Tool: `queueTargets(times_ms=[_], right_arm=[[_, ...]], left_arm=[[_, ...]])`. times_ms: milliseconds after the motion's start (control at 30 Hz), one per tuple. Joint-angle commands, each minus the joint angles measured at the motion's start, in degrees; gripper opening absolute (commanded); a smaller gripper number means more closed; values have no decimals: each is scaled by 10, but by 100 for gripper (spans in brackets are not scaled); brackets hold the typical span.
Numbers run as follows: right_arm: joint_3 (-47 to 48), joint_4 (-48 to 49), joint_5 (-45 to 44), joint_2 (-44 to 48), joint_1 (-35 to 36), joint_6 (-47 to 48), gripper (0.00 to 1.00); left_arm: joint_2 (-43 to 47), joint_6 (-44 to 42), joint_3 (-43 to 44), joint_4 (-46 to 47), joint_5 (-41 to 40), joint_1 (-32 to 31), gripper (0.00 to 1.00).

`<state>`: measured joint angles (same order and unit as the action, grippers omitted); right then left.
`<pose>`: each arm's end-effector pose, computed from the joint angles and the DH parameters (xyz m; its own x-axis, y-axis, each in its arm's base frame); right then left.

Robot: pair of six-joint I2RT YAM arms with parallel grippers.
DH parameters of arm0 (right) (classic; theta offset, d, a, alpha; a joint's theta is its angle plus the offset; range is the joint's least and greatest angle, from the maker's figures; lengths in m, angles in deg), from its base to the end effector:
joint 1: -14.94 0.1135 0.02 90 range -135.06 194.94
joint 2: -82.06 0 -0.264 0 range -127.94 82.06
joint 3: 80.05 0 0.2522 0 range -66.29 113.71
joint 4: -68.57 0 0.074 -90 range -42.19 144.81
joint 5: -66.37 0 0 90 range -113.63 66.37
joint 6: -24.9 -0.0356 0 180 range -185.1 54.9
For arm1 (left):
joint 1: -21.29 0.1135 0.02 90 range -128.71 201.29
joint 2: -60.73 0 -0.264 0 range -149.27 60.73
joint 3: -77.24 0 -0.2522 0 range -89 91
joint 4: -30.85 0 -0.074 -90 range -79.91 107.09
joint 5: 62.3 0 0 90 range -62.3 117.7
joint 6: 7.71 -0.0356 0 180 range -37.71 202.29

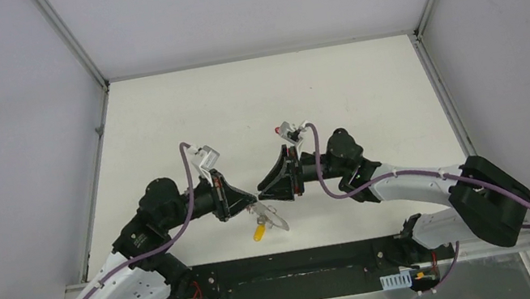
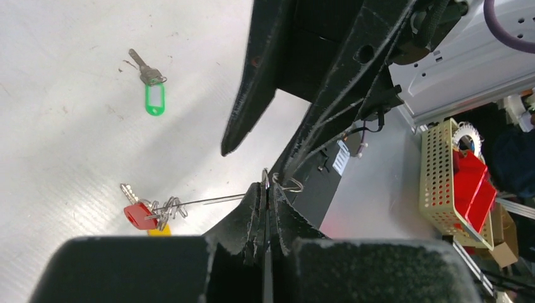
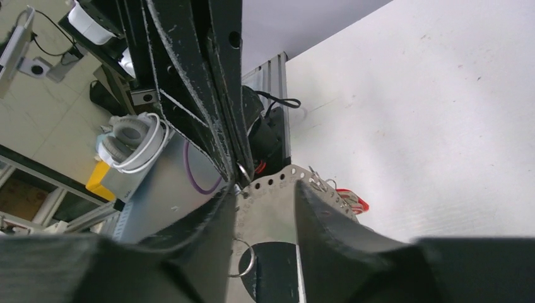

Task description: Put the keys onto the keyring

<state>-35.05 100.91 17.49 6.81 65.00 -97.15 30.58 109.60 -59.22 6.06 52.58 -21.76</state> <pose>0.1563 0.2231 0.2454 -0.5106 0.0129 -0.8597 -0.8596 -0.0320 0.5100 0.0930 -0.1074 0.2835 -0.5507 -0.0551 -0.8329 0.7518 0.4008 -0.5236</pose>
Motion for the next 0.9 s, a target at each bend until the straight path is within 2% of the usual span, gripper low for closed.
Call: queueTargets(times_ms=[0,67,100,367,567,800,867], right_arm=[[0,27,-2,37,-3,9,48],[1,16,-6,49,-3,20,56],[6,-10,-4,58,-3,37,60],[22,-52,21,67,-2,77,63],[38,-2,66,36,8,61,54],[56,99,94,-7,27,28,34],[59,129,102,-18,30,18,31]], left_arm=[[-37,-67,95,-94,40,1,0],[-66,-88,133,-142,57,1,0],[-98,-110,179,-190,79,1,0],[-214,-181,321,-366,110,1,0],[-247,-205,386,-423,113,1,0],[-243,-224,388,-434,115,1,0],[-239,-229,389,-434,114,1,0]])
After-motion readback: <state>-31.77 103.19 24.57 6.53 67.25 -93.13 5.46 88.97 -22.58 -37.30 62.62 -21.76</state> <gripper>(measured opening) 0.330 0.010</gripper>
